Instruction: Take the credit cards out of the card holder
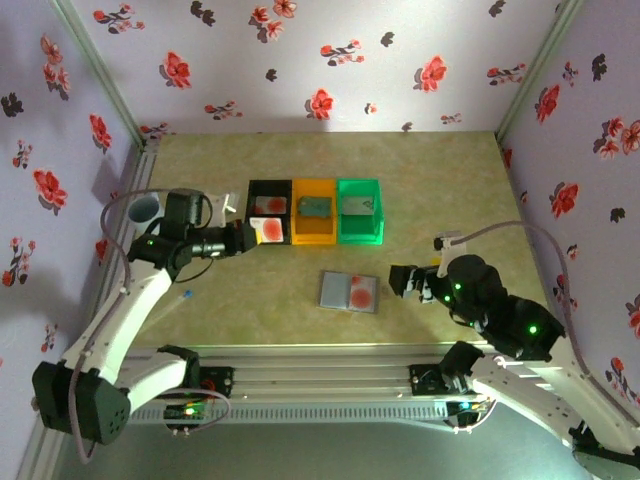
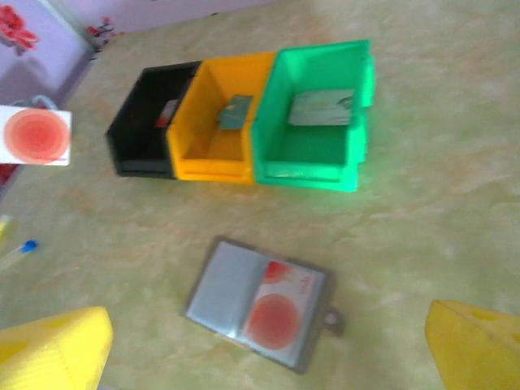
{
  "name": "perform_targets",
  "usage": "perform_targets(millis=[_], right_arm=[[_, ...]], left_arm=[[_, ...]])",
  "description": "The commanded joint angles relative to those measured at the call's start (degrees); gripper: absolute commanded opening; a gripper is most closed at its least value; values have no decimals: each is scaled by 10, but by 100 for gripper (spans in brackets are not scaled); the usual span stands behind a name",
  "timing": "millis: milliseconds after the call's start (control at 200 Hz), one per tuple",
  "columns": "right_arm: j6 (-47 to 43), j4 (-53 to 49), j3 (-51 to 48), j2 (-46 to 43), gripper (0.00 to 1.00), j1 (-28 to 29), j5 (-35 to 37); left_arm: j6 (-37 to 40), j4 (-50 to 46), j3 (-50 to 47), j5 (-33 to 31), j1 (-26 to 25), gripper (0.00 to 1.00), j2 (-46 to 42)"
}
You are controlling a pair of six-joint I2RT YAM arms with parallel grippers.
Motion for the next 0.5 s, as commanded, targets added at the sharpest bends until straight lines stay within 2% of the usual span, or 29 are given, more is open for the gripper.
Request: perform_targets(millis=[0,145,360,495], right_arm=[[-46,-68,30,-5,99,0,96],[-55,-77,36,-12,99,0,121],[-38,-50,-10,-48,99,0,154],[-35,-63,-11,-49,99,0,196]], left_arm=[[28,-21,32,-12,16,0,23],[36,-32,64,-56,20,0,52],[61,-51,107,-116,21,0,83],[68,-58,126,-123,24,0,110]])
